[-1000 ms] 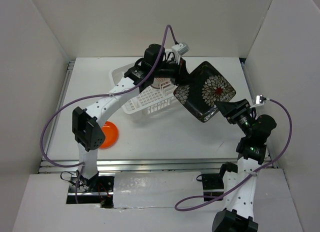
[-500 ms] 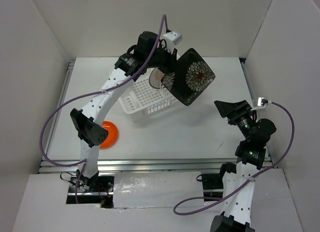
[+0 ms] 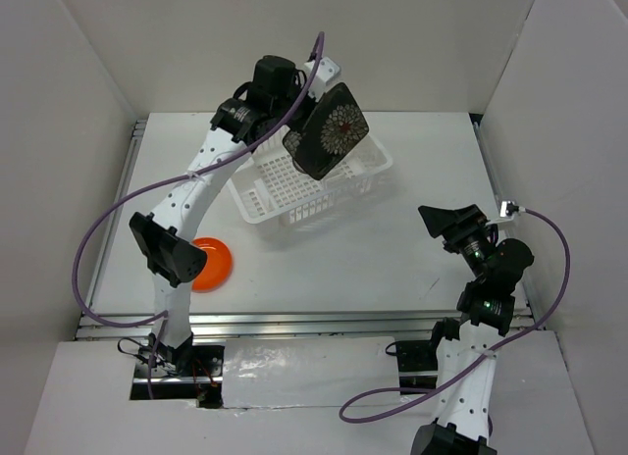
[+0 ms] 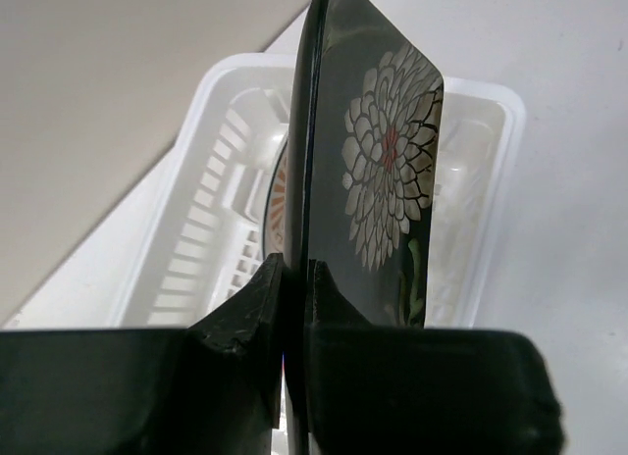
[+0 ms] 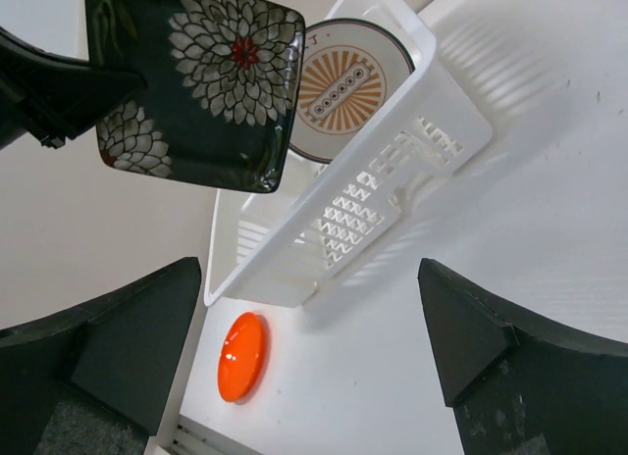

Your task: Load the plates into the dish rack

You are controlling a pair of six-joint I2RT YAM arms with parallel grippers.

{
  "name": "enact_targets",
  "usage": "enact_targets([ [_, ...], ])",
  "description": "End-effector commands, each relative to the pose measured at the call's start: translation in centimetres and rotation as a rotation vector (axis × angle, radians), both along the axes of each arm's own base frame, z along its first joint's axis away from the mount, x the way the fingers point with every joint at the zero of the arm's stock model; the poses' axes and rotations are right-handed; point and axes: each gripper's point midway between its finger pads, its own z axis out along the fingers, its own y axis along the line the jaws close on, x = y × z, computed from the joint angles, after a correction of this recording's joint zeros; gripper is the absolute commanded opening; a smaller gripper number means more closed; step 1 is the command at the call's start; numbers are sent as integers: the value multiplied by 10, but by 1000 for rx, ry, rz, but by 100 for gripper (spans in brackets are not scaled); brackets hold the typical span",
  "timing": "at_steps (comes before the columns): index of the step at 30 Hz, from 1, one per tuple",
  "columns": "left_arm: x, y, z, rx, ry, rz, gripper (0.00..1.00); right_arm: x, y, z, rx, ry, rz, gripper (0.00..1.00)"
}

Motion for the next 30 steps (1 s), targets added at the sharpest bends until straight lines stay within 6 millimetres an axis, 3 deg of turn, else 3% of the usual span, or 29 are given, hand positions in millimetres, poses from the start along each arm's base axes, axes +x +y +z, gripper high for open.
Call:
enact_targets([
  [1, -8, 7, 111, -81, -343, -20, 0, 1, -3, 8, -51, -47, -16, 100],
  [9, 7, 1, 92, 31, -386, -34, 0, 2, -1, 5, -58, -64, 6, 100],
  [22, 38, -22, 27, 213, -375, 56, 0, -5, 3, 12, -70, -107, 8, 100],
  [30, 49, -24, 7, 254, -367, 67, 0, -8, 5, 16, -79, -124, 8, 100],
])
